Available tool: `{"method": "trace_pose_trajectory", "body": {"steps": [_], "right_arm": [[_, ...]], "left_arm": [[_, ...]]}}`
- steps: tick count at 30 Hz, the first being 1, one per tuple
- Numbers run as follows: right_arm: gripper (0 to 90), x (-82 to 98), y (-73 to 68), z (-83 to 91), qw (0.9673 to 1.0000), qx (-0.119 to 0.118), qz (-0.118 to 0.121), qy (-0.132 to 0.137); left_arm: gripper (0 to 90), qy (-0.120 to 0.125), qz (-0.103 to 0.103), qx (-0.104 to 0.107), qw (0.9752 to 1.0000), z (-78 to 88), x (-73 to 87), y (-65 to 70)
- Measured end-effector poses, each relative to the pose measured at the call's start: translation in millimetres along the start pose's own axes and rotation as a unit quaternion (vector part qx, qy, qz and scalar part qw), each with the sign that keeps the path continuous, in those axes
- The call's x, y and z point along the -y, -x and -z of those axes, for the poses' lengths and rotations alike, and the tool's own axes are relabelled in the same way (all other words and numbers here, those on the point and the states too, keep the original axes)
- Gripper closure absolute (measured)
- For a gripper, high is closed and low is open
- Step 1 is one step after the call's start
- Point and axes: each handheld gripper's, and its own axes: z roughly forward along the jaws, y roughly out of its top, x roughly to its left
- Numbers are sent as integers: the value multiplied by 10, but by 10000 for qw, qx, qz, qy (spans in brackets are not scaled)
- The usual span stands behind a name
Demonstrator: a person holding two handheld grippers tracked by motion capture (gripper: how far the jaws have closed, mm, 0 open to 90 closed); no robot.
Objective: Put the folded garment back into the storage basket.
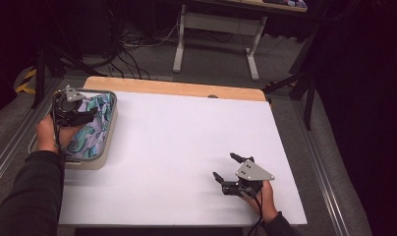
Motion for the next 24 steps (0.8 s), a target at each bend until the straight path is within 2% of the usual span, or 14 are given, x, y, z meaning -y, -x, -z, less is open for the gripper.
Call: {"method": "trace_pose_trajectory", "body": {"steps": [4, 11, 12, 15, 21, 24], "right_arm": [[144, 0, 7, 0, 10000, 5, -59, 26], [144, -3, 2, 1, 10000, 13, -53, 45], [143, -2, 5, 3, 10000, 18, -45, 48], [139, -2, 8, 1, 10000, 13, -61, 41], [125, -4, 10, 4, 9999, 13, -119, 62], [119, -4, 13, 4, 9999, 13, -140, 68]], "left_arm": [[280, 165, 15, 83, 9998, 35, 5, 1], [199, 320, 44, 179, 9993, 97, -5, 11], [187, 429, 40, 232, 9988, 131, -8, 14], [152, 511, 76, 267, 9983, 157, -12, 20], [113, 723, 115, 338, 9967, 232, -10, 24], [97, 786, 34, 353, 9963, 267, -15, 43]]}}
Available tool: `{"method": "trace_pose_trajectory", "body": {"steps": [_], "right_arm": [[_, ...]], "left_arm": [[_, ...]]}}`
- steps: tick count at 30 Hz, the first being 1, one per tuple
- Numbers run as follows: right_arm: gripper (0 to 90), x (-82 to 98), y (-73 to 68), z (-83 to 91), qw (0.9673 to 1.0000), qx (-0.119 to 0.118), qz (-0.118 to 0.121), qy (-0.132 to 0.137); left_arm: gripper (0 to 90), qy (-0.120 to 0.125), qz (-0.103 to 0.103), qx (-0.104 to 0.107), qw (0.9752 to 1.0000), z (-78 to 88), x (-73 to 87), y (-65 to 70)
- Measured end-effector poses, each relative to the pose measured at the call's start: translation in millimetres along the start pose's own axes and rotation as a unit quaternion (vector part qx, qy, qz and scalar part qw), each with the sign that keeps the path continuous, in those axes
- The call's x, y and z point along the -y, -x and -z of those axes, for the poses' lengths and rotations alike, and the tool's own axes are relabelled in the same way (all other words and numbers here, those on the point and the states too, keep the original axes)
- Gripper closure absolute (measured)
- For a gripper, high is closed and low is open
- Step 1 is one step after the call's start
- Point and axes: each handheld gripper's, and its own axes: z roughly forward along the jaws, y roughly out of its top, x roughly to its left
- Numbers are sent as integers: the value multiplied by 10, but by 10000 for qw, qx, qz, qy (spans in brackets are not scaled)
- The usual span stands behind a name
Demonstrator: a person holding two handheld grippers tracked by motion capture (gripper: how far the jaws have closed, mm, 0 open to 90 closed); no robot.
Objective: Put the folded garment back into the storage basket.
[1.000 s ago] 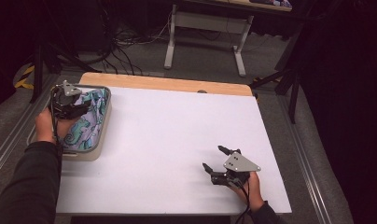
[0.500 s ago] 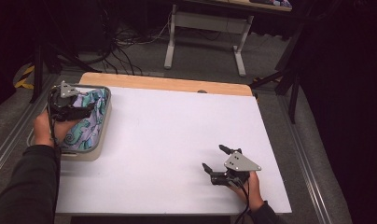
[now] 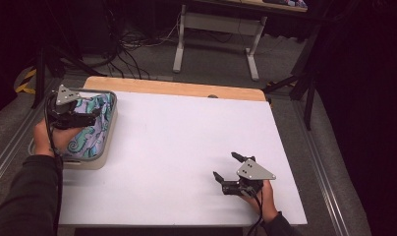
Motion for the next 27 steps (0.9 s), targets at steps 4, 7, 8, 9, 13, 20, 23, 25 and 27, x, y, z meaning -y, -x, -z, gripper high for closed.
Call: {"method": "trace_pose_trajectory", "body": {"steps": [4, 7, 8, 9, 13, 20, 23, 25, 27], "right_arm": [[110, -1, 1, 1, 10000, 2, -26, 21], [104, 1, 5, -2, 10000, -1, -51, 36], [103, -1, 4, 0, 10000, -4, -71, 37], [98, -1, 1, -1, 10000, 2, -67, 47], [94, 1, 6, -1, 10000, 7, -68, 31], [88, 2, -2, -9, 10000, -10, -79, 19], [91, 3, -12, -10, 10000, -4, -37, 9], [92, 2, -12, -8, 10000, 3, -38, 23], [92, 1, -8, -3, 10000, -2, -30, 13]], "left_arm": [[82, 134, -77, 48, 9999, 42, -5, 47], [80, 193, -118, 37, 9997, 65, -6, 80], [80, 227, -119, 31, 9997, 72, -4, 92], [79, 230, -141, 17, 9996, 80, -5, 104], [80, 317, -202, 123, 9992, 114, -1, 177], [80, 476, -290, 235, 9982, 163, 20, 261], [80, 563, -319, 279, 9975, 196, 40, 293], [79, 597, -341, 278, 9972, 213, 66, 330], [79, 622, -306, 301, 9971, 216, 75, 342]]}}
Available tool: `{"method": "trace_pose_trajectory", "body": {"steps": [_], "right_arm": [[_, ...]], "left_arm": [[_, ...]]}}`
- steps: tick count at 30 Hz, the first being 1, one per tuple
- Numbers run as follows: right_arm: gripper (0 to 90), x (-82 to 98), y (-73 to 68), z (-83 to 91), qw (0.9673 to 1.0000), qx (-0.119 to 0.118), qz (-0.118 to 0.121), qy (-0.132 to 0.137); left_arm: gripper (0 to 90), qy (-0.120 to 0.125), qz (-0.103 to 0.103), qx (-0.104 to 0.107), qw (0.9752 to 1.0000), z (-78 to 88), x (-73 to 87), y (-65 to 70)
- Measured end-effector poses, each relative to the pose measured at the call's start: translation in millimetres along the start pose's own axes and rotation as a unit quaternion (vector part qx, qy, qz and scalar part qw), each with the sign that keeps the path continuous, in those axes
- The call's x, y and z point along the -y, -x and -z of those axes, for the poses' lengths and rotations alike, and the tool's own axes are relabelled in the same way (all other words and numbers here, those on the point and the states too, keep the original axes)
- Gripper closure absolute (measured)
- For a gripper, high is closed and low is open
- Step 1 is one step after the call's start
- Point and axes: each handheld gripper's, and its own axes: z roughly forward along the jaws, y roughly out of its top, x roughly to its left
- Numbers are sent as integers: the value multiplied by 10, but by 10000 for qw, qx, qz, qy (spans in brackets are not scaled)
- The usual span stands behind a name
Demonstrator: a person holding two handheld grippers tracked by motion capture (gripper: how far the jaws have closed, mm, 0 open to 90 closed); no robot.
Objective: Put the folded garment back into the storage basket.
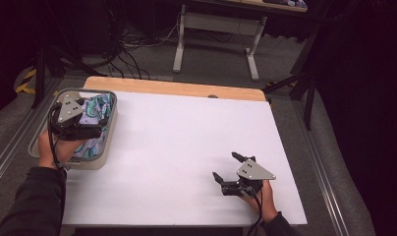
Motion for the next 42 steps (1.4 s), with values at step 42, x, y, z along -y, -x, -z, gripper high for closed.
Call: {"method": "trace_pose_trajectory", "body": {"steps": [42], "right_arm": [[95, -20, -34, 23, 9999, 39, 83, 44]], "left_arm": [[69, 693, -370, 457, 9959, 170, -31, 713]]}}
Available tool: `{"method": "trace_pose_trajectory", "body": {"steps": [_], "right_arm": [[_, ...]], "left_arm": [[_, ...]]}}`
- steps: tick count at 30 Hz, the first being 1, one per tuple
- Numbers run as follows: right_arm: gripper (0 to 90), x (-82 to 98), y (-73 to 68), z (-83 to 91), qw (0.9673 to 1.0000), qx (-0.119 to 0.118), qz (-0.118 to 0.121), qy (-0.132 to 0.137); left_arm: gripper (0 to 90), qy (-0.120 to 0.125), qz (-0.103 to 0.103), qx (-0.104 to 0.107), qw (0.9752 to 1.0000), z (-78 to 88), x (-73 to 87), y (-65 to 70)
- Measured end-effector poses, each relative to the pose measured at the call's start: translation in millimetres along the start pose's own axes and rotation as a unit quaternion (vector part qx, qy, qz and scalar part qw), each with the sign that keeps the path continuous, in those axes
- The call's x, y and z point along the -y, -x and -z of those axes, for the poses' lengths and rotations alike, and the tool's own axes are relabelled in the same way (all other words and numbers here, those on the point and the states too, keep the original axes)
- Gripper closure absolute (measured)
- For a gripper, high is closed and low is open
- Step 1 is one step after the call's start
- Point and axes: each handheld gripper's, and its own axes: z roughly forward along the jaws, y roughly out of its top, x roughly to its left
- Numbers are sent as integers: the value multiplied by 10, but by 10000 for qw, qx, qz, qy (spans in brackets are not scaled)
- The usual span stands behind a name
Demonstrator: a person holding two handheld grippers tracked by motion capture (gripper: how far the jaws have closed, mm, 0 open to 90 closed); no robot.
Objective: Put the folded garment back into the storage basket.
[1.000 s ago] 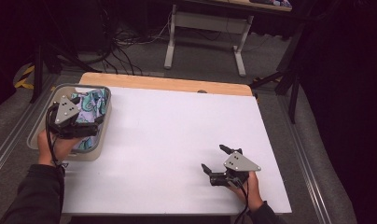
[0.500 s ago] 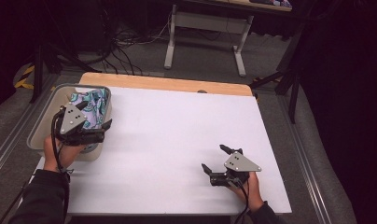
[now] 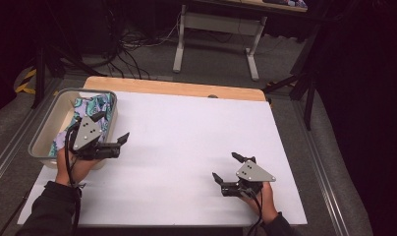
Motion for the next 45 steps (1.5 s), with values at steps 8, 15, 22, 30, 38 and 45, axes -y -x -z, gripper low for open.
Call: {"method": "trace_pose_trajectory", "body": {"steps": [8, 15, 22, 30, 38, 45], "right_arm": [[95, 2, -6, -2, 10000, 1, 0, 8], [95, 5, -14, -2, 10000, 3, -9, 12], [95, 10, -24, 3, 10000, 1, -1, 30], [96, 22, -43, 22, 10000, 11, -5, 62], [96, 39, -63, 54, 9999, 31, -5, 95], [97, 57, -95, 61, 9999, 45, 31, 114]], "left_arm": [[69, 40, -154, 229, 9996, -32, -43, 178], [68, 7, -326, 502, 9982, -80, -54, 379], [68, -66, -481, 767, 9959, -102, -8, 566], [66, -163, -663, 1000, 9926, -116, 89, 712], [62, -283, -745, 1129, 9904, -126, 186, 796], [61, -334, -800, 1201, 9890, -112, 301, 846]]}}
